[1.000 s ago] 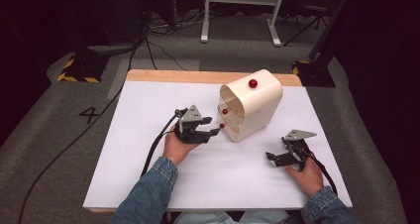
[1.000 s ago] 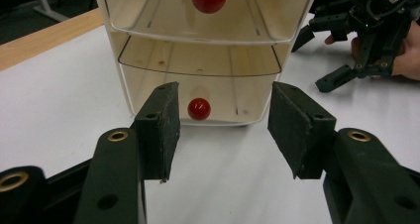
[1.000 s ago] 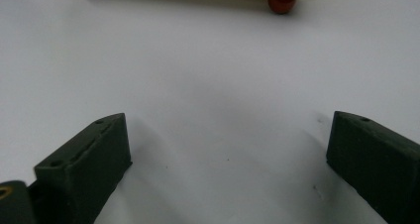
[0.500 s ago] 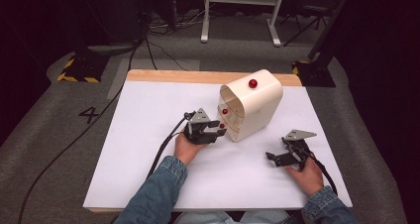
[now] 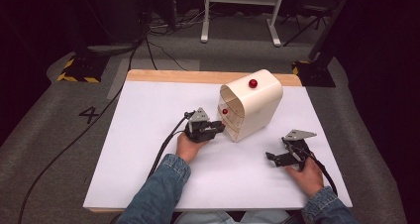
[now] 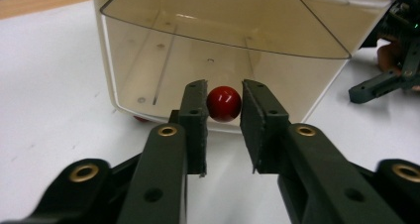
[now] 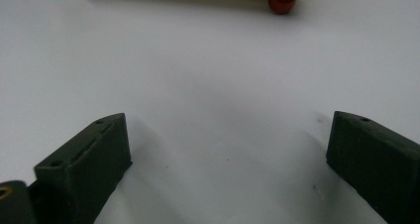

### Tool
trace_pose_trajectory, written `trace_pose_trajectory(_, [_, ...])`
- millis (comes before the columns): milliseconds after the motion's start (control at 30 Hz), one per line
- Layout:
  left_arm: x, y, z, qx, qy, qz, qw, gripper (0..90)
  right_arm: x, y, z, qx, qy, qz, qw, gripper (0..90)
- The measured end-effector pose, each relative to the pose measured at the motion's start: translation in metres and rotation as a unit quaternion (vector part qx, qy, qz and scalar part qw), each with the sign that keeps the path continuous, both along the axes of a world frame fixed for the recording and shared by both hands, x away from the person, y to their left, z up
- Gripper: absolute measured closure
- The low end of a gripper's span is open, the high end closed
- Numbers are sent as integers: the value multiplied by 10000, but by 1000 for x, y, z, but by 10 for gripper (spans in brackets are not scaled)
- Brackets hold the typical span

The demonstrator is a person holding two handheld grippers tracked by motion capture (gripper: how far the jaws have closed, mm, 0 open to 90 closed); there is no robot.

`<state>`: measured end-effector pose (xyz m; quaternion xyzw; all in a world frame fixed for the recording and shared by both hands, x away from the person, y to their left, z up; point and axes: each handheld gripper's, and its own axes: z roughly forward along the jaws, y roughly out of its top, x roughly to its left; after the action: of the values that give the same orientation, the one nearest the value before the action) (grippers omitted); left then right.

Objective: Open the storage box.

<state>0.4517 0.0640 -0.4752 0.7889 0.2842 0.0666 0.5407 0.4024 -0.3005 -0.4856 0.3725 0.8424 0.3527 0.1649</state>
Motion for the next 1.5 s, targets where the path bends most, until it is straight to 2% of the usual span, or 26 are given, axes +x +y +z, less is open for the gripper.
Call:
trace_pose_trajectory(133, [-1,0,1,93,-75,-15,9999,732,0,0,0,1,0,0,10000,33])
trace_pose_trajectory(433, [-10,10,6,277,-51,3,9996,732,0,0,0,-1,-5,2,10000,34])
trace_pose_trajectory(500, [-18,19,9,428,-82,38,9990,732,0,0,0,0,-3,4,10000,34])
trace_pose_trajectory(667, [-30,35,11,537,-138,96,9984,732,0,0,0,1,-2,3,10000,34])
trace_pose_trajectory(900, [-40,50,13,501,-84,118,9986,738,0,0,0,2,0,4,10000,34])
trace_pose_trajectory(933, [-42,53,14,456,-103,137,9988,819,0,0,0,0,0,3,10000,34])
trace_pose_trajectory(967, [-43,56,15,392,-73,158,9991,837,0,0,0,1,-1,5,10000,34])
trace_pose_trajectory(1033, [-43,59,15,404,-152,121,9990,837,0,0,0,2,1,2,10000,33])
trace_pose_trajectory(1100, [-44,57,14,411,-110,117,9990,836,0,0,0,2,1,3,10000,33])
trace_pose_trajectory(1167, [-46,54,14,631,-154,101,9978,833,0,0,0,2,1,2,10000,33])
trace_pose_trajectory(1400, [-49,56,22,445,-331,214,9982,746,0,0,0,0,0,3,10000,33])
trace_pose_trajectory(1433, [-49,56,26,393,-363,240,9983,746,0,0,0,0,0,3,10000,33])
trace_pose_trajectory(1500, [-48,55,34,148,-349,247,9990,702,0,0,0,2,0,2,10000,34])
